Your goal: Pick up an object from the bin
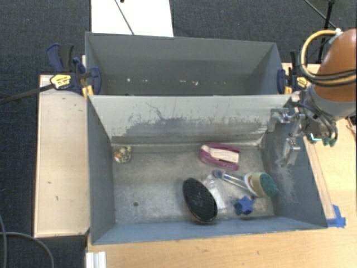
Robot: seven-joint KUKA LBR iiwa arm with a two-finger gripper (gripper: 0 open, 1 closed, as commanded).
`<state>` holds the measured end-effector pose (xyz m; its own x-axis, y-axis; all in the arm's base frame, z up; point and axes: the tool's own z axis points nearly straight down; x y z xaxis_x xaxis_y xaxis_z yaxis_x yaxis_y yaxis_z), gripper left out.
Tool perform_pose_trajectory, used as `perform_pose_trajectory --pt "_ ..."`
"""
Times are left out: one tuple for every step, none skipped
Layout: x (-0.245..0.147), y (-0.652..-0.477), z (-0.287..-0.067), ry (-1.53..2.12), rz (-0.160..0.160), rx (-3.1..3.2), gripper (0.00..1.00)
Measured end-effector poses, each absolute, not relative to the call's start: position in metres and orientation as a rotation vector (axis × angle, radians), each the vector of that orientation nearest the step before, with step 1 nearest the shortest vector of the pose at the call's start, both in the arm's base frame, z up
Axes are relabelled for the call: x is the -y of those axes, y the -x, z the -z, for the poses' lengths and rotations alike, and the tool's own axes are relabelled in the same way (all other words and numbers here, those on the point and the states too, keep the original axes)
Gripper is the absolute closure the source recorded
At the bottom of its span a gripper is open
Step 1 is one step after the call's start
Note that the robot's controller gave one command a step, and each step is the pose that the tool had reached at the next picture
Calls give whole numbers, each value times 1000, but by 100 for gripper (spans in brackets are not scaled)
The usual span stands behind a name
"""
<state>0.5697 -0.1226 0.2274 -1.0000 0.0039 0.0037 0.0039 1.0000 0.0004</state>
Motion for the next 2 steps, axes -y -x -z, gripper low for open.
perform_pose_trajectory --pt "150 -532 -69 -361 1 3120 0" --pt "146 -497 -102 -333 1 3125 0"
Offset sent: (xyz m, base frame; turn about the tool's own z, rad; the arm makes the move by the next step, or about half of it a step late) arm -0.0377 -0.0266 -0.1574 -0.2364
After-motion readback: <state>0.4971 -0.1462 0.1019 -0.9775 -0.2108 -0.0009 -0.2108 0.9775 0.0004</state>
